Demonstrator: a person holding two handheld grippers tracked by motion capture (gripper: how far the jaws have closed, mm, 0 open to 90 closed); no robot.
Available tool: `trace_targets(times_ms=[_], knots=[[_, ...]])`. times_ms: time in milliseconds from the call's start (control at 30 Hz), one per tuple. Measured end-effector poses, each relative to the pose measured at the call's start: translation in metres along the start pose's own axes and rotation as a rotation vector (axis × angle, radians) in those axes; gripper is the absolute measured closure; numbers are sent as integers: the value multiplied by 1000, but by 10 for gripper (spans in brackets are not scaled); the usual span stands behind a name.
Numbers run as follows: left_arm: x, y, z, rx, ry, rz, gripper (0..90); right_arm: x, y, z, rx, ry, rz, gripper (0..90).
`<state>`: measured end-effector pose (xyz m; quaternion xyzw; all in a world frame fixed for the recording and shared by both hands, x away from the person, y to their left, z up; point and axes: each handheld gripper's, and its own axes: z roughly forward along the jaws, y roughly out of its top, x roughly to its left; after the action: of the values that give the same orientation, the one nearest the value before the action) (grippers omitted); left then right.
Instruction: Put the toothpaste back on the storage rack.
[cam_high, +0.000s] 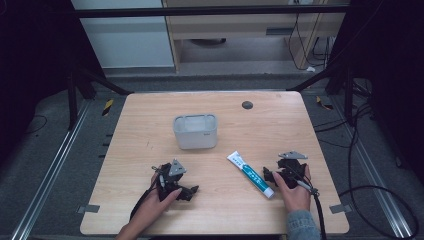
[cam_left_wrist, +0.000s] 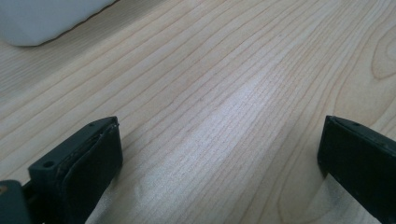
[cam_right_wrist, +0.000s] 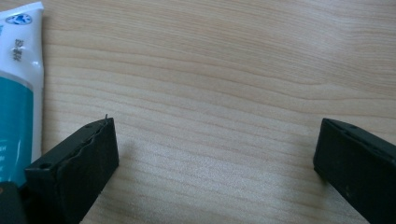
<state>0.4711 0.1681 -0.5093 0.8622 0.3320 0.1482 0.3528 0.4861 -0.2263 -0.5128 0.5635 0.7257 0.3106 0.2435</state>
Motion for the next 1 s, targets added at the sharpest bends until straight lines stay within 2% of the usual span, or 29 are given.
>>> trace_targets(times_ms=[200, 633, 667, 700, 767, 833, 933, 967, 1000], knots=[[0, 0, 0, 0, 0, 0, 0, -3, -2, -3, -5, 27, -15, 34], [0, -1, -1, 0, 6, -8, 0, -6, -3, -5, -11, 27, -25, 64], [0, -1, -1, 0, 6, -8, 0, -5, 0, -11, -1, 23, -26, 111], [0, -1, -1, 0, 6, -8, 0, -5, 0, -11, -1, 23, -26, 111], [-1, -1, -1, -2, 8, -11, 0, -6, 7, -25, 8, 35, -31, 151], [-1, -1, -1, -1, 10, -13, 0, -3, 15, -35, 14, 42, -58, 159], [-1, -1, -1, -1, 10, -14, 0, 8, 30, -48, 13, 44, -126, 186], [-1, -1, -1, -1, 10, -14, 0, 8, 30, -48, 13, 44, -126, 186], [-1, -1, -1, 0, 14, -16, 0, 18, 38, -53, 21, 57, -164, 186]])
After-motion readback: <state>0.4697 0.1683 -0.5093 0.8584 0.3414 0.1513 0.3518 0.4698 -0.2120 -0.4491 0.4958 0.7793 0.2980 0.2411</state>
